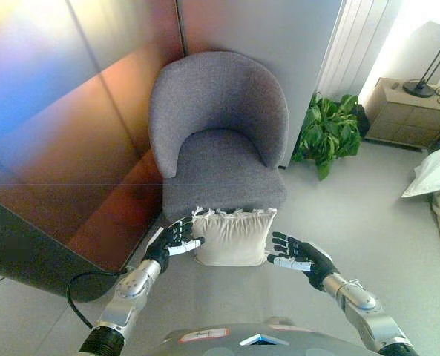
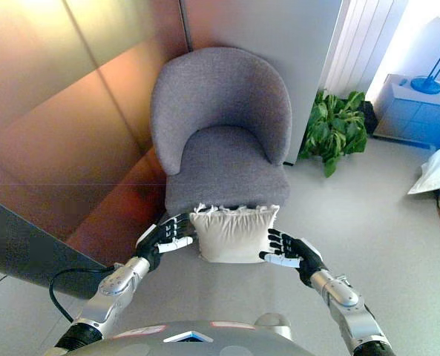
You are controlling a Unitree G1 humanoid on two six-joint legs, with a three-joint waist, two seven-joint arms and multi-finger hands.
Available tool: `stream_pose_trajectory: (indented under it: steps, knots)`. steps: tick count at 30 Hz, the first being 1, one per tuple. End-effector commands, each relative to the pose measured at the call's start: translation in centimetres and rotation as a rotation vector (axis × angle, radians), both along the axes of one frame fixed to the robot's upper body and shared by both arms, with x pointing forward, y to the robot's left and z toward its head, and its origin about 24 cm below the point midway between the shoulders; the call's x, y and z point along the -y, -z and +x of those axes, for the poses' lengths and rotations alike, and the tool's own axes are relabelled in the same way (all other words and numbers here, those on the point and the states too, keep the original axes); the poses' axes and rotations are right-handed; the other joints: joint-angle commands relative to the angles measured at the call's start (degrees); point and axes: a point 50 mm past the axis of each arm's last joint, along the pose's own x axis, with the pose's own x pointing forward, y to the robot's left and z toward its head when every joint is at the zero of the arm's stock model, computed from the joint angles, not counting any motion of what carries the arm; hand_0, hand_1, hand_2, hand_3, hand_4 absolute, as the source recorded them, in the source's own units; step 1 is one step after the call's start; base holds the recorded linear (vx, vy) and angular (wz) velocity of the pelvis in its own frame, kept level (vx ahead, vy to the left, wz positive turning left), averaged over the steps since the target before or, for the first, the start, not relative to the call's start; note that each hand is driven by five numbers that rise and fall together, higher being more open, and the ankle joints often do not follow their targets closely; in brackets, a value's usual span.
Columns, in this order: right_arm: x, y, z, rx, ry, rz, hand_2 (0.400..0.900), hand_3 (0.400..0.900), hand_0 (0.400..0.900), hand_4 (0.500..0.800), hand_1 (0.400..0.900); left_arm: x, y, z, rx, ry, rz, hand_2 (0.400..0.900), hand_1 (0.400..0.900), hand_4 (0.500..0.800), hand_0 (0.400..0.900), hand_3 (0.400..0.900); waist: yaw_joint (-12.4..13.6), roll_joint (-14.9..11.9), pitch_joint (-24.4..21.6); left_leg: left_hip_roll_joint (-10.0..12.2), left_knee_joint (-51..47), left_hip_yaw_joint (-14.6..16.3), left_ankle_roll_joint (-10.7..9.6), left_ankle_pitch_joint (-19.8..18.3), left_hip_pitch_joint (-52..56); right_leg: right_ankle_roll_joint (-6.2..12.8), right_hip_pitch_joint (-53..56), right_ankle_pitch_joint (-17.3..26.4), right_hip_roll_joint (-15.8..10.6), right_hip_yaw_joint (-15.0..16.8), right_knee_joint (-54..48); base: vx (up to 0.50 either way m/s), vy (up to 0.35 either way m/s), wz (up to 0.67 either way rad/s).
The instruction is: Pick up the pillow and put it on the sofa.
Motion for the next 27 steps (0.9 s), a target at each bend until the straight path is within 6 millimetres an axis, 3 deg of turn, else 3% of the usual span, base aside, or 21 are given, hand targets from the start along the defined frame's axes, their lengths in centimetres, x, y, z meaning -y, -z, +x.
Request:
stream_pose_trajectory:
  steps: [1, 13, 16, 17, 19, 23, 24, 27]
  knots:
    - [-1.3, -2.5, 2.9, 0.177, -0.058, 0.038, 0.9, 0.9, 0.9, 0.8, 0.9, -1.3, -2.5, 2.5, 0.166, -0.018, 0.017, 0.9, 0.9, 0.8, 0.9, 0.9, -0.81, -3.59, -1.88, 0.78, 4.44, -1.54, -0.46, -2.41, -4.12, 0.36, 0.42, 3.33, 0.15, -0.01, -3.1, 0.0, -0.042, 0.02]
    - [-0.6, -3.5, 3.6, 0.227, -0.04, 0.024, 0.9, 0.9, 0.9, 0.8, 0.9, -1.4, -3.1, 3.0, 0.189, -0.027, 0.004, 0.9, 0.9, 0.8, 0.9, 0.9, -1.31, -2.58, 0.66, 4.04, 8.82, -2.82, -2.31, -2.09, -7.94, -1.55, -1.21, 1.61, 3.02, 0.27, -1.83, -0.02, -0.09, 0.03]
    - [-0.3, -4.1, 4.1, 0.259, -0.032, 0.004, 0.9, 0.9, 0.9, 0.8, 0.9, -1.5, -3.5, 3.2, 0.204, -0.036, -0.01, 0.9, 0.9, 0.8, 0.9, 0.9, -1.2, -2.56, 2.44, 6.06, 18.2, -3.86, -3.16, -3.35, -12.21, -3.01, -0.89, 0.83, 4.83, 0.58, -1.82, -0.04, -0.167, 0.0]
    - [0.0, -4.4, 4.4, 0.278, -0.024, -0.01, 0.9, 0.9, 0.9, 0.8, 0.9, -1.1, -3.8, 3.4, 0.219, -0.029, -0.029, 0.9, 0.9, 0.8, 0.9, 0.9, -0.35, -2.75, 5.25, 6.41, 30.21, -4.55, -3.65, -0.05, -17.16, -4.66, 1.01, 0.54, 5.43, 0.21, -2.31, -0.04, -0.124, 0.03]
    - [0.2, -4.6, 4.9, 0.29, -0.02, -0.028, 0.9, 0.9, 0.9, 0.8, 0.9, -0.8, -4.0, 3.6, 0.228, -0.033, -0.052, 0.9, 0.9, 0.8, 0.9, 0.9, 0.34, -2.48, 6.97, 5.81, 36.22, -6.0, -4.04, 3.21, -20.37, -5.4, 2.9, -0.14, 5.79, -0.81, -3.19, 0.01, -0.062, 0.0]
    - [0.3, -5.3, 5.8, 0.336, -0.002, -0.041, 0.9, 0.9, 0.9, 0.8, 0.9, -0.9, -4.7, 4.1, 0.262, -0.044, -0.061, 0.9, 0.9, 0.8, 0.9, 0.9, 0.87, -2.38, 7.71, 3.51, 29.96, -3.21, -3.01, 2.73, -25.59, -4.91, 3.98, -0.41, 5.31, -1.11, -4.77, 0.13, 0.052, -0.02]
    - [0.2, -5.4, 6.0, 0.342, -0.013, -0.053, 0.9, 0.9, 0.9, 0.8, 0.9, -1.0, -5.0, 4.3, 0.276, -0.043, -0.054, 0.9, 0.9, 0.8, 0.9, 0.9, 2.02, -1.58, 8.18, 1.6, 22.91, -2.9, -1.88, 4.12, -27.99, -4.52, 4.12, -0.19, 5.95, -0.58, -5.3, 0.23, 0.13, -0.27]
    - [0.2, -5.4, 6.2, 0.349, -0.027, -0.079, 0.9, 0.9, 0.9, 0.8, 0.9, -1.0, -5.2, 4.3, 0.29, -0.045, -0.047, 0.9, 0.9, 0.8, 0.9, 0.9, 3.77, -0.2, 8.8, 0.17, 10.86, -2.28, -2.91, 10.81, -30.72, -3.53, 6.15, -1.29, 7.35, -0.22, -6.37, 0.28, 0.141, -0.32]
